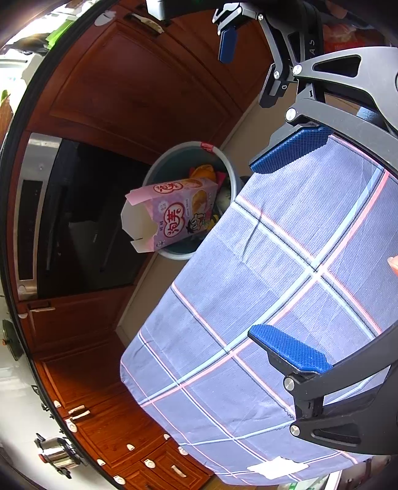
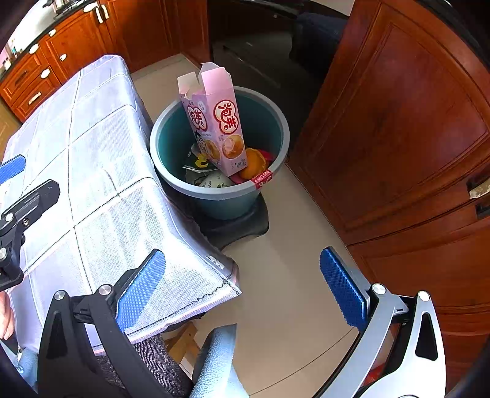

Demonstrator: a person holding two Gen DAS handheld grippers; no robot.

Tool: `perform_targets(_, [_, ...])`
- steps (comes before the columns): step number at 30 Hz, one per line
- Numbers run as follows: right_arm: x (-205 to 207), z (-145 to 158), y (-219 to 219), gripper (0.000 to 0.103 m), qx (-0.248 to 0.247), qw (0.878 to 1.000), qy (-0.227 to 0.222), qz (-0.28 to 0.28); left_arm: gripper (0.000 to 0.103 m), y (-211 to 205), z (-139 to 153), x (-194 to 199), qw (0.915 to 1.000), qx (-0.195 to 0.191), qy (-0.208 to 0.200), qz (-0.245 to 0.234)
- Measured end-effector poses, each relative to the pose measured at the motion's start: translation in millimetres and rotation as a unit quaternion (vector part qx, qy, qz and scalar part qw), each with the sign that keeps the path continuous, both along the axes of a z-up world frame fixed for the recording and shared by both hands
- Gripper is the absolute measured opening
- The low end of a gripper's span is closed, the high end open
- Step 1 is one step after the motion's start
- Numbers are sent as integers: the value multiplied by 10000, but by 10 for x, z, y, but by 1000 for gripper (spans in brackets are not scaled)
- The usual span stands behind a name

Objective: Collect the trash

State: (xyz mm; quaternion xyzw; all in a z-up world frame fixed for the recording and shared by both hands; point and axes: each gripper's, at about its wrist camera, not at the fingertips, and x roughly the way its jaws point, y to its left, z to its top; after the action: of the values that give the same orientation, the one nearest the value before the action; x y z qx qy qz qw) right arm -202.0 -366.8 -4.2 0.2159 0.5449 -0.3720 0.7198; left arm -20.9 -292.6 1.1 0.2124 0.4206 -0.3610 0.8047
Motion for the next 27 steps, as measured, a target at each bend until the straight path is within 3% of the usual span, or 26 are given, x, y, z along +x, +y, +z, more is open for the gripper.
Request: perform_targets(27, [51, -62, 41, 97, 43, 10000, 13, 53, 99, 5, -51, -19, 10000, -23, 22, -95])
